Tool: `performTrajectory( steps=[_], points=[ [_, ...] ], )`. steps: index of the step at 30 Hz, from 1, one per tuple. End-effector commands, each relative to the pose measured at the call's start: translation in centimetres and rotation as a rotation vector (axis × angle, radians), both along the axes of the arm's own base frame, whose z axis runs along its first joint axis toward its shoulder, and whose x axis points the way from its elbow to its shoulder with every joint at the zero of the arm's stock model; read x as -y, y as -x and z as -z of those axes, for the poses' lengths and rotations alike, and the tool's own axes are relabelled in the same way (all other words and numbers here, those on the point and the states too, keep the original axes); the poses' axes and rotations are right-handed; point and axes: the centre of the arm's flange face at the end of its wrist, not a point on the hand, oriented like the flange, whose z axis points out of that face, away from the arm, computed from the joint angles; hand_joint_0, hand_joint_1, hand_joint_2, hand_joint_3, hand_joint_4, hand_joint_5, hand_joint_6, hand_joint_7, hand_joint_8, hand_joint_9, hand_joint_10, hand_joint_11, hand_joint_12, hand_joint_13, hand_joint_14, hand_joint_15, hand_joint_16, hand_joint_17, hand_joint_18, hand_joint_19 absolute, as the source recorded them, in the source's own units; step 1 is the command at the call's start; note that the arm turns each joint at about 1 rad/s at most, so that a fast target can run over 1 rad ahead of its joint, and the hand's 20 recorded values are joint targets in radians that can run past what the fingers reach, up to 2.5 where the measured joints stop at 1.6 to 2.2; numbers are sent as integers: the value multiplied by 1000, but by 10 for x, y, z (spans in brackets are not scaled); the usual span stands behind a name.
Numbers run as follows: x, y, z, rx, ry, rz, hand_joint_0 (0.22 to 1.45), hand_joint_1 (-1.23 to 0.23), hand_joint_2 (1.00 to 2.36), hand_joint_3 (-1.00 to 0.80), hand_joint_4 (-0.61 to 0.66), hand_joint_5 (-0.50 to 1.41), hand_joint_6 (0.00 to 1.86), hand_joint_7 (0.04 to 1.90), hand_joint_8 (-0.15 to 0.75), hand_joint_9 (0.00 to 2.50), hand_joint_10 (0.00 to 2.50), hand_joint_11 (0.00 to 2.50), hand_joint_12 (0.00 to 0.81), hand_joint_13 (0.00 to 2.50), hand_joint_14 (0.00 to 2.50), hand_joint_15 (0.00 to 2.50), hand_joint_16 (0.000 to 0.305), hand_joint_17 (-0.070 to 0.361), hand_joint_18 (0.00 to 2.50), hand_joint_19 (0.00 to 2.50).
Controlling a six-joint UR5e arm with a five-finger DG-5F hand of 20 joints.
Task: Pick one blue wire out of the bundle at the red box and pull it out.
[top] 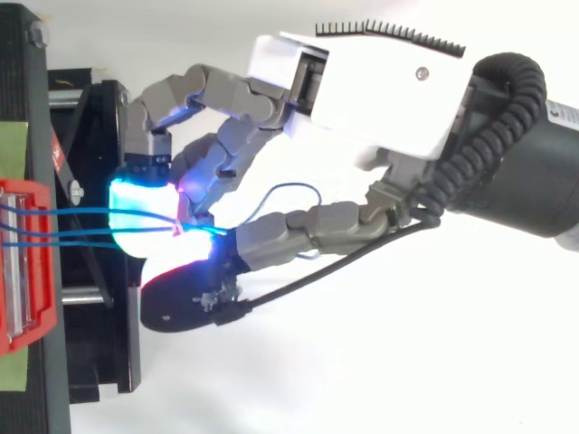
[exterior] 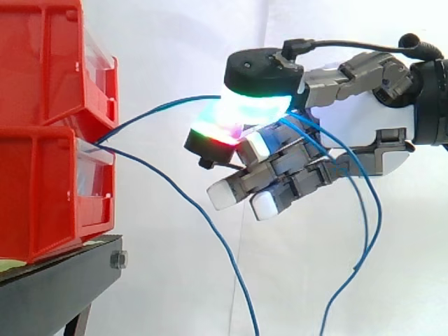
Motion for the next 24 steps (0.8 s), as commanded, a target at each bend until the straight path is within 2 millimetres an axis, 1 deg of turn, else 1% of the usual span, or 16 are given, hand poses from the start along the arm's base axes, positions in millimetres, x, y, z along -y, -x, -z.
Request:
performTrajectory(
  steps=[1,3,4,5,6,7,9,10,11,14,18,20,21,24],
  points=[
    [1,0,1,-4,-1,1,688,-932,1000,-500,265,-223,912,1048,375,833,18,869,461,722,14,416,61,136,813,511],
    [1,0,1,-1,0,1,617,-892,1000,-500,270,-215,901,1052,380,849,20,872,464,724,14,423,60,136,810,539],
    [0,0,-1,0,0,0,573,-841,1000,-500,278,-203,889,1080,394,889,20,857,470,730,14,430,61,138,818,563],
    [1,0,-1,0,0,1,532,-744,1000,-500,286,-190,881,1091,409,920,20,836,481,749,13,430,63,142,835,575],
    [0,0,1,-1,0,0,528,-728,1000,-500,291,-183,875,1107,411,941,17,834,483,755,13,432,63,142,836,583],
    [0,0,0,-1,0,0,522,-673,1000,-500,296,-172,870,1121,421,993,19,847,493,789,13,442,64,143,855,591],
    [0,0,1,-3,1,0,523,-630,1000,-500,297,-164,865,1122,420,1009,19,835,492,798,13,437,64,145,873,589],
    [0,0,1,-1,0,-2,547,-589,1000,-500,294,-158,860,1155,420,1043,20,833,482,810,14,446,63,141,865,605],
    [0,0,1,-2,2,0,580,-593,1001,-500,290,-151,860,1168,420,1064,20,835,480,831,14,444,61,137,876,610],
    [0,0,1,-3,2,-2,604,-650,1011,-377,285,-149,865,1215,427,1083,23,842,478,846,15,445,60,135,885,612],
    [0,0,-1,0,2,-2,612,-698,1015,-317,293,-150,870,1235,431,1082,22,856,478,855,14,447,60,135,900,602],
    [0,0,-1,0,2,-2,615,-746,1017,-268,298,-153,880,1238,437,1086,21,865,480,863,14,449,60,135,907,599],
    [1,0,1,-1,0,0,615,-749,1018,-266,298,-153,884,1220,436,1088,20,886,478,864,14,454,60,135,908,592],
    [1,0,-1,2,0,1,622,-782,1019,-234,288,-155,888,1242,437,1093,22,887,479,869,14,455,60,135,914,588]
  ],
)
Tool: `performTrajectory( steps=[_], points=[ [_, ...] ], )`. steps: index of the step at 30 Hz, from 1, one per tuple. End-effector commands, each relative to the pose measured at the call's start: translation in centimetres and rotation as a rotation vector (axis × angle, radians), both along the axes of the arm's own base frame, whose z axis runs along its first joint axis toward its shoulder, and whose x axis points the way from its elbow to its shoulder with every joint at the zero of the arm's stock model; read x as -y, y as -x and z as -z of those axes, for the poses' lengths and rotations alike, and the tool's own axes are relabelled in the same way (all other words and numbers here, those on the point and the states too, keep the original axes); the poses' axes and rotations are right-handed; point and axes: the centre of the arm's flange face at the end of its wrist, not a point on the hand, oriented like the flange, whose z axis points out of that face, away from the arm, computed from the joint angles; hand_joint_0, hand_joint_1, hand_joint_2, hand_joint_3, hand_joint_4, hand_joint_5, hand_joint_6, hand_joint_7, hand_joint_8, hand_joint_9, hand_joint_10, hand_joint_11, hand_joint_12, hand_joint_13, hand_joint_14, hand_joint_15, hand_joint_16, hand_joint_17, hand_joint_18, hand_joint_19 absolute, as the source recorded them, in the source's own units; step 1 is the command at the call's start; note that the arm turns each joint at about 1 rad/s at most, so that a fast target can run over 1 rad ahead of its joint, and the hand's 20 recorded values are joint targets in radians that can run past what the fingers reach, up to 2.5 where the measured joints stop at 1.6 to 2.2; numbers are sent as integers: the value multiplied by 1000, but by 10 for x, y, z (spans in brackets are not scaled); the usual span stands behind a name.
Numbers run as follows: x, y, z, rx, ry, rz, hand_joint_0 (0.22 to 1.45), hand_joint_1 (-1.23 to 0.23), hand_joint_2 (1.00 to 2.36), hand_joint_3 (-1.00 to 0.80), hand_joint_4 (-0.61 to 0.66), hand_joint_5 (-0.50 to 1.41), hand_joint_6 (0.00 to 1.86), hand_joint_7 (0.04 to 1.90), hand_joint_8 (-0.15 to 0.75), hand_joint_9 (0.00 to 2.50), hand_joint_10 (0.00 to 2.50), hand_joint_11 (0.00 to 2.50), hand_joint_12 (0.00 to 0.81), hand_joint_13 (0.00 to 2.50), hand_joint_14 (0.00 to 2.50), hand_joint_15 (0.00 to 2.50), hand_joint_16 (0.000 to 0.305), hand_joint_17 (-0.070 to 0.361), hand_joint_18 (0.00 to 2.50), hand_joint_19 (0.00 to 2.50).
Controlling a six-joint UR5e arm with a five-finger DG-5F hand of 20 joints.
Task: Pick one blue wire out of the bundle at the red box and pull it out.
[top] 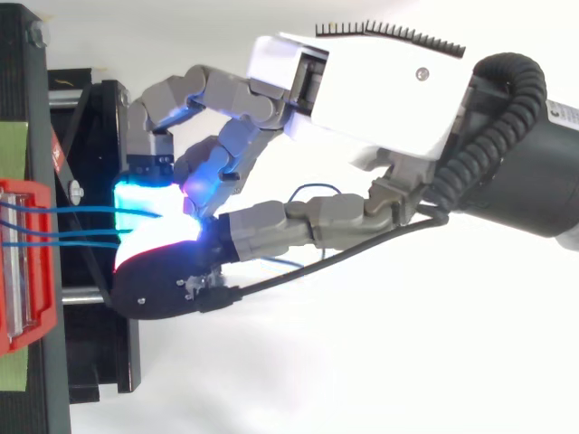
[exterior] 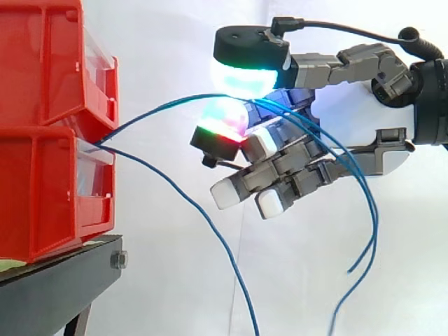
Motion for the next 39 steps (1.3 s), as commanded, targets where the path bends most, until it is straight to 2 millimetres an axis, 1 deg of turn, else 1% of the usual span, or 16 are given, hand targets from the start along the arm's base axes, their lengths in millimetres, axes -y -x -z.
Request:
performTrajectory(
  steps=[1,4,6,8,9,10,13,15,16,17,20,21,22,24,29,39],
  points=[
    [1,0,1,0,1,2,625,-793,1019,-228,278,-158,894,1229,438,1092,18,895,479,869,14,453,60,135,915,589],
    [-1,0,0,0,1,-1,638,-822,1020,-219,248,-165,907,1212,431,1064,21,893,480,869,14,455,60,135,915,579],
    [-1,0,1,-5,2,-1,657,-846,1018,-246,225,-174,914,1181,421,1016,21,888,478,837,14,448,60,135,899,578],
    [-1,0,0,-3,1,0,693,-872,1013,-345,210,-189,913,1125,404,955,22,890,469,796,14,435,59,134,865,547],
    [-1,0,0,-2,1,0,703,-888,1011,-370,214,-194,914,1128,403,952,21,887,468,793,14,439,59,133,863,537],
    [-1,0,0,-3,1,0,716,-909,1008,-404,245,-199,913,1119,399,941,21,885,466,784,14,438,59,133,851,529],
    [-1,0,0,-3,0,0,733,-912,1000,-500,258,-202,908,1084,394,925,18,874,466,777,14,425,59,133,848,522],
    [-1,0,1,-4,0,0,689,-882,1000,-500,271,-201,909,1044,396,928,21,873,463,778,16,434,59,133,846,540],
    [-1,0,0,-3,0,0,642,-841,1000,-500,282,-196,898,1066,398,942,20,869,471,786,14,434,59,133,842,557],
    [-1,0,1,-6,0,0,595,-767,1000,-500,294,-186,883,1101,408,967,20,850,481,799,14,437,60,135,848,571],
    [0,1,0,-5,-1,0,558,-607,1000,-500,313,-163,864,1136,429,1043,17,832,495,840,15,447,63,141,889,595],
    [0,1,0,-5,-1,0,567,-574,1001,-489,313,-160,861,1148,436,1061,19,831,492,842,14,451,62,140,888,605],
    [0,1,0,-5,-1,0,588,-531,1008,-415,306,-157,858,1152,433,1070,20,835,488,849,13,447,62,139,886,608],
    [-1,0,1,-4,-1,0,595,-530,1011,-378,295,-156,858,1150,440,1082,20,836,490,850,15,452,62,140,889,608],
    [-1,0,0,-3,0,0,581,-612,1020,-219,306,-163,868,1178,454,1061,20,841,499,862,15,450,63,142,915,602],
    [-1,0,0,-2,1,0,588,-693,1024,-142,311,-165,889,1168,462,1069,19,855,498,874,14,454,63,142,933,593]
  ],
)
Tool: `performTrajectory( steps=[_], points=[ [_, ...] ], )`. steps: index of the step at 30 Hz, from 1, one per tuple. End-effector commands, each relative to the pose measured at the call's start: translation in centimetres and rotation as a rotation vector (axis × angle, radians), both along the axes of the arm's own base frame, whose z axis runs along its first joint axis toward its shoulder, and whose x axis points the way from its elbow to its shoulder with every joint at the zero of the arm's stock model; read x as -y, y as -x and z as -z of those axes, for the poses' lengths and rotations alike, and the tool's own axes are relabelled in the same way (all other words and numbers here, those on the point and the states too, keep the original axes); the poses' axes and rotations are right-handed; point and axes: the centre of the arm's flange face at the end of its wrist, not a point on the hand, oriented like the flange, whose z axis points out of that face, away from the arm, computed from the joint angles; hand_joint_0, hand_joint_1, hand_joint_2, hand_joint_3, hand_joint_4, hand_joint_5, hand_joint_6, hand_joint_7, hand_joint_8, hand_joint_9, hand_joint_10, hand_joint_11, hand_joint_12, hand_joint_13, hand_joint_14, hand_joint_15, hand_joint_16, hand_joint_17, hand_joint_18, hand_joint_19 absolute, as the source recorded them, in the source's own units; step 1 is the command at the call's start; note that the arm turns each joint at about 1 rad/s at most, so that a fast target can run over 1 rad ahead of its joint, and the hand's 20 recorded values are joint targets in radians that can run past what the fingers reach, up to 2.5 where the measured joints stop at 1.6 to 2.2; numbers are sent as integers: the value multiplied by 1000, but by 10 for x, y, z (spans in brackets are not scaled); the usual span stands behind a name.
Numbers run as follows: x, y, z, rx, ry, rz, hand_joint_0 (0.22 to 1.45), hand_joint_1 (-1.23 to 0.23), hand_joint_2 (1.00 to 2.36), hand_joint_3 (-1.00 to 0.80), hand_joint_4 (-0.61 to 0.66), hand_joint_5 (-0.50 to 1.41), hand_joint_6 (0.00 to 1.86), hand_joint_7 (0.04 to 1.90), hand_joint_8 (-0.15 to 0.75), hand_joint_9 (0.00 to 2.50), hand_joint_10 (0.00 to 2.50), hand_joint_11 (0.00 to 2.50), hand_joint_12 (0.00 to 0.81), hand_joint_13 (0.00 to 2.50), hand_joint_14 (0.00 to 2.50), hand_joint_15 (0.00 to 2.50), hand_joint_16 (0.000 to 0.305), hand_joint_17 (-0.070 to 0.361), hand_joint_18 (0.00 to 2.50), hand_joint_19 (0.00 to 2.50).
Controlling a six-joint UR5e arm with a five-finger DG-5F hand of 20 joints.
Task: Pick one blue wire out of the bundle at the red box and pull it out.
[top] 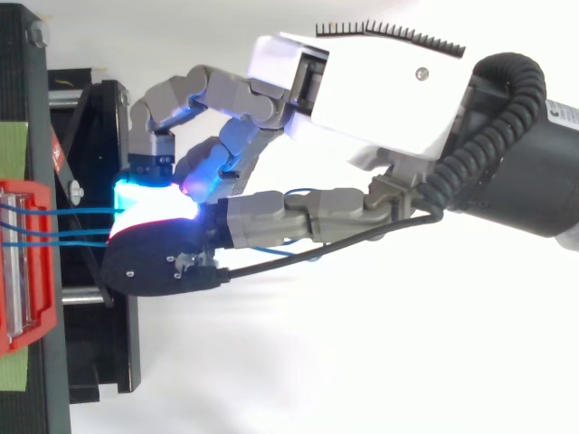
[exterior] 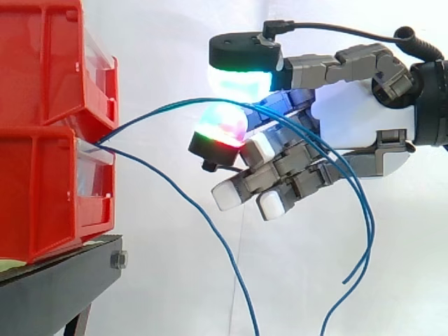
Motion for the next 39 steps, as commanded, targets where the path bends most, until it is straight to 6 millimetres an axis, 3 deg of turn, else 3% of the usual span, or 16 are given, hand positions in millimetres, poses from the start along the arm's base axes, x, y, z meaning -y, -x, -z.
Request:
performTrajectory(
  steps=[1,9,20,39],
  points=[
    [0,0,-1,2,0,0,590,-699,1023,-137,309,-165,890,1164,462,1071,19,856,499,875,13,449,63,142,933,585],
    [1,0,-1,3,0,2,602,-774,1024,-124,296,-170,893,1173,455,1050,21,865,499,870,14,455,63,142,927,592],
    [0,0,-1,2,0,0,637,-871,1019,-242,285,-195,898,1139,421,949,20,872,488,799,14,449,62,139,865,580],
    [-2,0,1,0,2,-3,631,-849,1024,-166,273,-206,885,1101,413,908,20,861,484,762,16,448,62,140,848,579]
  ],
)
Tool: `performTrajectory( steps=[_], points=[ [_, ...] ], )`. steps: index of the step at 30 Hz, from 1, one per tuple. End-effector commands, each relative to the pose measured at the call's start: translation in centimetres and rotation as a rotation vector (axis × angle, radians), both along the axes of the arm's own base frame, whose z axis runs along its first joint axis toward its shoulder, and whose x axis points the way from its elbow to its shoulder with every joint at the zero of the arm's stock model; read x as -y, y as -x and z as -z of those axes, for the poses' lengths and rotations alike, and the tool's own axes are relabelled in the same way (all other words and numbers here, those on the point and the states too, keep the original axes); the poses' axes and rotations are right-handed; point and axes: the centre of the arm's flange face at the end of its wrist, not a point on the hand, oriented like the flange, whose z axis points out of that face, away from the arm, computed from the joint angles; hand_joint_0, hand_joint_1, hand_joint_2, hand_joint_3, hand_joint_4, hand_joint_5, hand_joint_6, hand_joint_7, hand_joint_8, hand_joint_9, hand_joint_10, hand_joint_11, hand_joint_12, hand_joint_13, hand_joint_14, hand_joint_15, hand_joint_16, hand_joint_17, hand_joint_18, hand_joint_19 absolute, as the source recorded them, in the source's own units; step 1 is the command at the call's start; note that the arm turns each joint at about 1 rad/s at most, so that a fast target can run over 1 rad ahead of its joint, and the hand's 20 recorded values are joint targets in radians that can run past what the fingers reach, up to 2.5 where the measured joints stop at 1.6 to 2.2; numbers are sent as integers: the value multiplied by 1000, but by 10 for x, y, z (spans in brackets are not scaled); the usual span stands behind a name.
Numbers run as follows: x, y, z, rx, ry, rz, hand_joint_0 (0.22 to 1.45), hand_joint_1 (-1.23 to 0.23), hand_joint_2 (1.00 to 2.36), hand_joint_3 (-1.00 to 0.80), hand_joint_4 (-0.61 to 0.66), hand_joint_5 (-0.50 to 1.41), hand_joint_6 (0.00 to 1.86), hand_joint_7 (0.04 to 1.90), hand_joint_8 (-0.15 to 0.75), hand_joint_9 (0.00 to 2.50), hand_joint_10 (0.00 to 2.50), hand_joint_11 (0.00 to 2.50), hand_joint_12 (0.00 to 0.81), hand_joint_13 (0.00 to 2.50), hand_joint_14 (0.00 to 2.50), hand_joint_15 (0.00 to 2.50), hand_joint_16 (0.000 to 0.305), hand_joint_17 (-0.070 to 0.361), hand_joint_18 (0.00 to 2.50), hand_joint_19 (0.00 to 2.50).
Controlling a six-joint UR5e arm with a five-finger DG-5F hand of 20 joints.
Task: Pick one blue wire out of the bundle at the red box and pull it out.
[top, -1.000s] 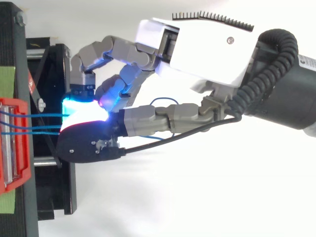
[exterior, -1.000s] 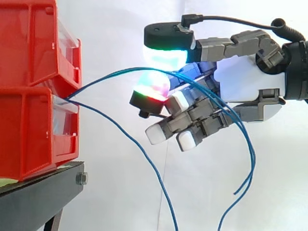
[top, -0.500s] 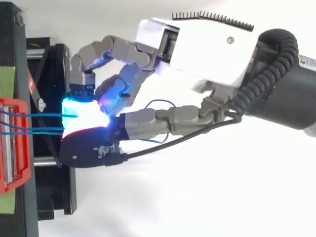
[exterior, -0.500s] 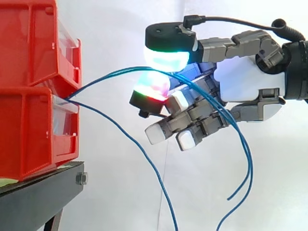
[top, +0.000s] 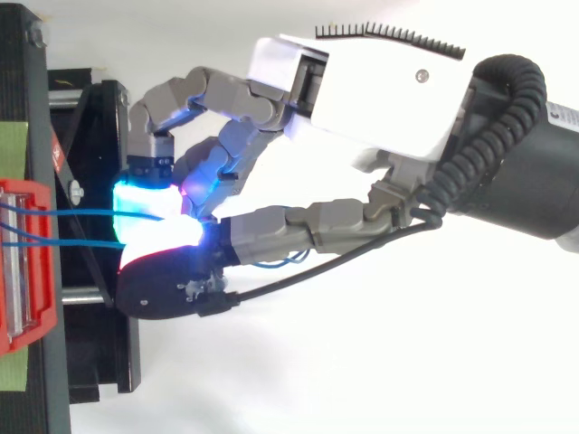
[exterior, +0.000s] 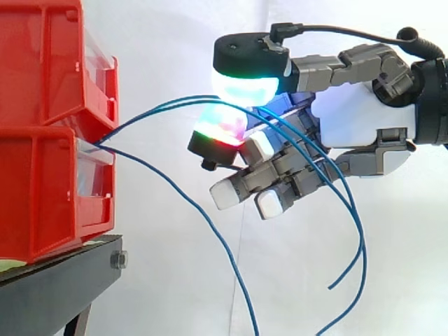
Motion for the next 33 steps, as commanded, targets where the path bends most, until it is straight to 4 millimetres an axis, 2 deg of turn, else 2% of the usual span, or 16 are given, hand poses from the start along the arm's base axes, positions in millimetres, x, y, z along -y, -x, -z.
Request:
performTrajectory(
  steps=[1,6,12,15,17,19,23,26,33],
  points=[
    [-1,0,-1,1,1,-1,635,-848,1023,-166,275,-207,883,1091,408,904,20,851,482,759,14,442,62,140,849,571],
    [-1,0,1,-1,0,-1,657,-875,1022,-196,278,-221,880,1082,402,856,23,855,482,729,15,429,62,140,831,564],
    [-1,0,-1,1,-1,-1,668,-934,1011,-375,301,-239,879,1058,398,774,20,840,487,701,13,420,63,143,821,536],
    [-1,0,-1,1,-1,-1,632,-930,1000,-500,312,-242,880,1040,402,767,19,842,485,697,14,424,63,142,818,547],
    [-1,0,1,-2,0,-1,594,-903,1000,-500,304,-238,879,1032,410,781,20,842,488,703,13,429,64,143,829,553],
    [-1,0,-1,1,-1,-1,540,-796,1000,-500,309,-228,875,1024,435,883,19,859,506,737,13,433,66,149,860,573],
    [-1,0,-1,1,-2,-1,515,-620,1000,-500,308,-193,843,1047,444,956,16,828,512,778,13,432,68,154,893,580],
    [-1,0,-1,1,-2,-1,539,-579,1000,-496,295,-181,832,1072,441,999,19,835,505,788,13,442,68,152,905,595],
    [-1,0,0,0,-2,-1,591,-633,1014,-339,300,-175,855,1122,448,1027,17,836,500,814,13,442,65,146,898,595]
  ],
)
